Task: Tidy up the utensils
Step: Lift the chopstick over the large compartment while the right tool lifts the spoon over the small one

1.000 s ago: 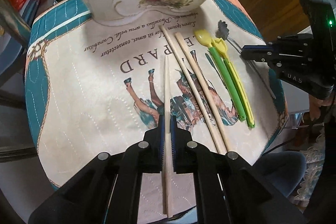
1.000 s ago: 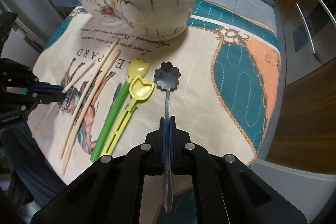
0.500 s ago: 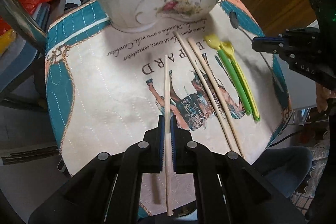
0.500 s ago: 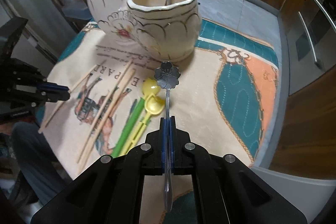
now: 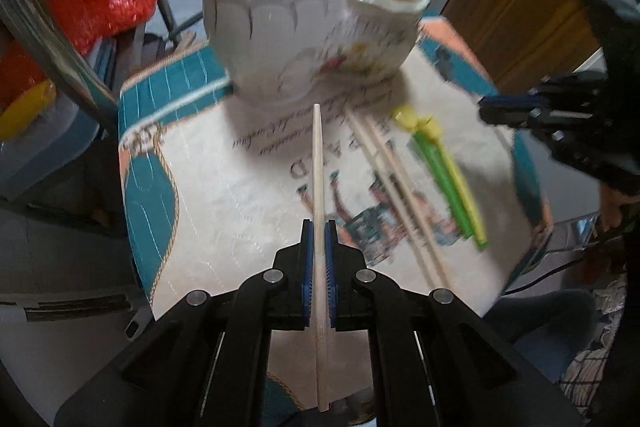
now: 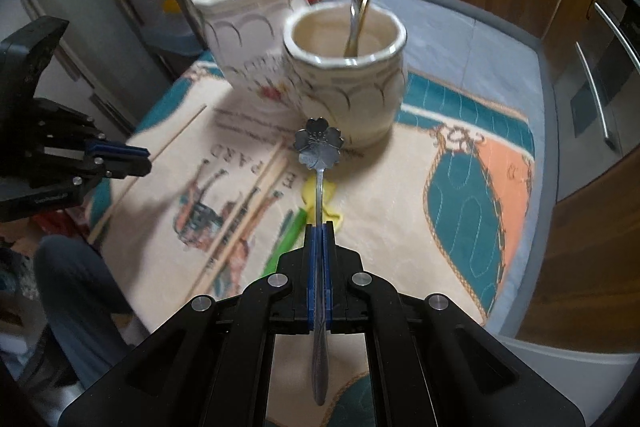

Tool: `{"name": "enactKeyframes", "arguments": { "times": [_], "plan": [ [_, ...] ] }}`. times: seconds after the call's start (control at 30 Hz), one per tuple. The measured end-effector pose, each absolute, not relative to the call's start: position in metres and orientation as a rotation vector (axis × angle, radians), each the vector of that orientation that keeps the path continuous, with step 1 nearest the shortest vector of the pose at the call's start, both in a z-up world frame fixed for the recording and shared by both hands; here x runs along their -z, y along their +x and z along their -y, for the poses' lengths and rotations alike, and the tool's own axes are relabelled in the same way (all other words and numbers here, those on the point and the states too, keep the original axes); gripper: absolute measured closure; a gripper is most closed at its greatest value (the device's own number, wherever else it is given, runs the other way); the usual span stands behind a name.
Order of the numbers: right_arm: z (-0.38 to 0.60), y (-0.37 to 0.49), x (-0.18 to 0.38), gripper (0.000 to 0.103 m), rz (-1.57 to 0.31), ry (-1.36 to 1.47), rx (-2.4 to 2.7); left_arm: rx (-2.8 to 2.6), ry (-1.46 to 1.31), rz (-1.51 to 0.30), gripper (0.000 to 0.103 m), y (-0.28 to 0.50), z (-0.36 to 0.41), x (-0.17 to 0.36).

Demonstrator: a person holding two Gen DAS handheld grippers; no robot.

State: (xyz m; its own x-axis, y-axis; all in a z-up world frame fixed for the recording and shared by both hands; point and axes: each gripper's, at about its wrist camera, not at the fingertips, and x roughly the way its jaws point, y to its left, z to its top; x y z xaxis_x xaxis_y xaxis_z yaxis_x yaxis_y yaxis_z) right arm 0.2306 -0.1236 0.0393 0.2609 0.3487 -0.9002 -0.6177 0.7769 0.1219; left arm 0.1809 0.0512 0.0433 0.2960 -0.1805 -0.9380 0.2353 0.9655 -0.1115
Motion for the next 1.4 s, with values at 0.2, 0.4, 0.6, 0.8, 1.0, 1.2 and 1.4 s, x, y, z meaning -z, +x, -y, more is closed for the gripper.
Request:
{"name": "enactKeyframes", "arguments": {
  "times": [0.2,0.4,0.6,0.8,1.0,1.2,1.4],
  "plan": [
    [0.129,0.234,-0.058,0.099,-1.059,-0.202,-0.696,0.310,0.038,-1.103,0.098,0.169,-0.049,-0.092],
    [0.136,0.235,-0.080,0.099,-0.939,-0.076,-0.722,0.291,-0.018,-0.942,0.098,0.170,-0.062,-0.129],
    [0.142,0.231,-0.096,0.099,-0.769,0.051,-0.729,0.270,-0.101,-0.741,0.098,0.174,-0.075,-0.149],
    [0.142,0.235,-0.093,0.099,-0.642,0.144,-0.709,0.223,-0.169,-0.541,0.098,0.179,-0.074,-0.152],
    [0.140,0.255,-0.104,0.099,-0.539,0.188,-0.691,0.190,-0.226,-0.356,0.098,0.192,-0.075,-0.151],
    [0.128,0.269,-0.121,0.099,-0.399,0.208,-0.663,0.163,-0.228,-0.185,0.098,0.207,-0.075,-0.165],
    [0.112,0.285,-0.107,0.099,-0.321,0.209,-0.623,0.094,-0.206,-0.062,0.098,0.216,-0.069,-0.170]
  ]
}}
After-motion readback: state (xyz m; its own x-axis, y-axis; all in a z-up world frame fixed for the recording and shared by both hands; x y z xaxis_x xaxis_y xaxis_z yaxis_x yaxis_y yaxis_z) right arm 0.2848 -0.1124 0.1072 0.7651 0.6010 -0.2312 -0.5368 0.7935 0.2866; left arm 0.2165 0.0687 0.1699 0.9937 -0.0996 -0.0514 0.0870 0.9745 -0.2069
